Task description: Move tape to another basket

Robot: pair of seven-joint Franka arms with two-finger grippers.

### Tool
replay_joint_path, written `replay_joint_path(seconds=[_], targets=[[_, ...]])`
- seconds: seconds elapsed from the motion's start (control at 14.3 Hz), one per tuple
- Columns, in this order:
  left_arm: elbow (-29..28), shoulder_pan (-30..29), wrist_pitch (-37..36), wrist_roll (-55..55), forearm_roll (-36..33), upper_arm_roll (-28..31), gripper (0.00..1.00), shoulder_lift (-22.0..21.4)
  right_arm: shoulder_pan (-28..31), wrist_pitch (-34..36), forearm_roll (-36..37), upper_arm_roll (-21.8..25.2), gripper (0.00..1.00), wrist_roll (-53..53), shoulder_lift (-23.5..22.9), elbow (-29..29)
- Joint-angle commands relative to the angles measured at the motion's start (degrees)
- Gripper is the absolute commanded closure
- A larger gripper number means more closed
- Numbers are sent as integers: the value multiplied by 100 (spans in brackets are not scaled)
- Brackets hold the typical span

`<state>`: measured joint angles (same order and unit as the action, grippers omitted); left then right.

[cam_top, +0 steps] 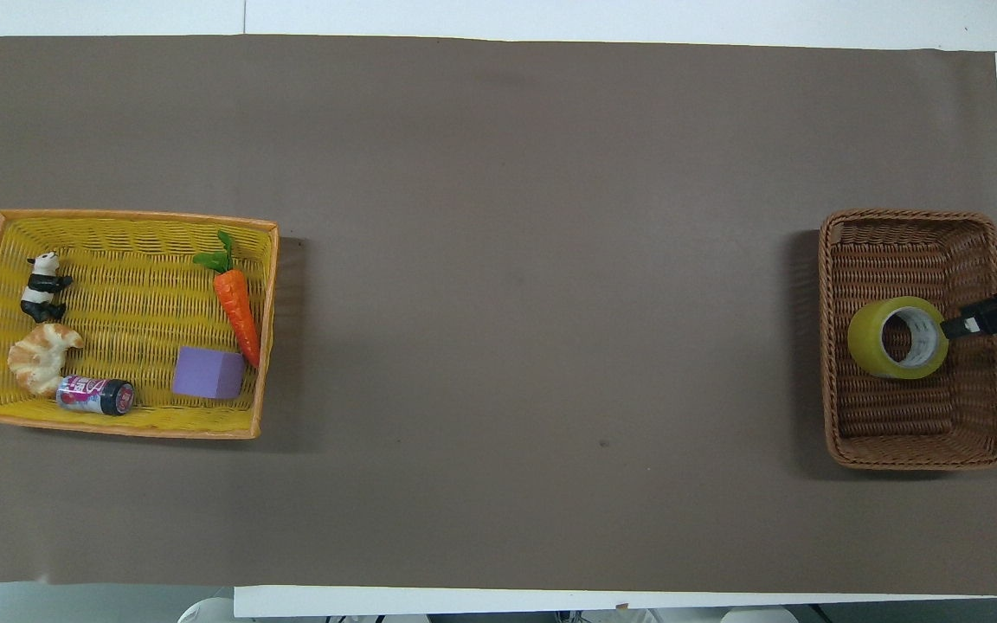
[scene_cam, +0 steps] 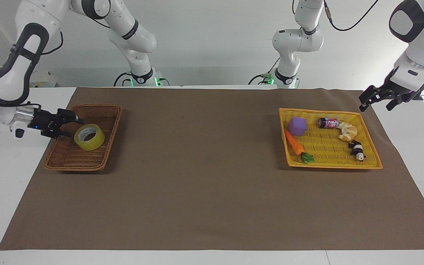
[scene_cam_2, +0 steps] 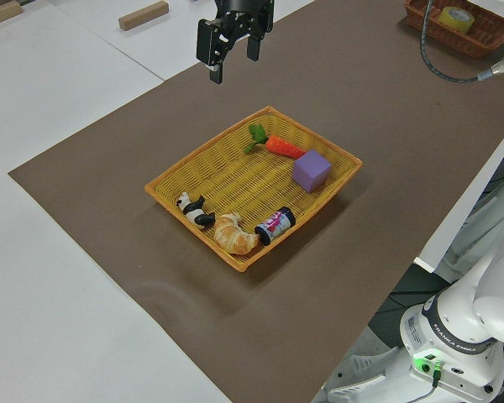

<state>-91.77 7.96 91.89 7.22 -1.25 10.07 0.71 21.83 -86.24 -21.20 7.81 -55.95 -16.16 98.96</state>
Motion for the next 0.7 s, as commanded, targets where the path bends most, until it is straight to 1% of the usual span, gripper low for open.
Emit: replay_joint_path(seconds=[0.0, 0.14, 0.21, 0.35, 0.42, 0.56, 0.63], targets=[[-86, 5, 74, 25, -104, 12, 0, -71, -135, -147, 335, -34, 0, 13, 481, 124], [-104, -13, 66, 34, -104, 21, 0, -89, -564, -287, 711, -25, 0, 407, 770, 115], [-113, -13, 66, 34, -104, 21, 0, -80, -757, -392, 887, -34, 0, 775, 894, 106], [-78, 4, 74, 34, -104, 21, 0, -71, -1188, -411, 985, -25, 0, 1460, 1061, 89], [-78, -5, 74, 25, -104, 13, 0, -71, -1399, -411, 1160, -25, 0, 1951, 1184, 71], [-174, -13, 66, 16, -104, 12, 0, -115, -1830, -315, 1625, -34, 0, 3347, 1369, -139], [-157, -13, 66, 16, -104, 12, 0, -115, -1980, -201, 1758, -34, 0, 3676, 1474, -184]])
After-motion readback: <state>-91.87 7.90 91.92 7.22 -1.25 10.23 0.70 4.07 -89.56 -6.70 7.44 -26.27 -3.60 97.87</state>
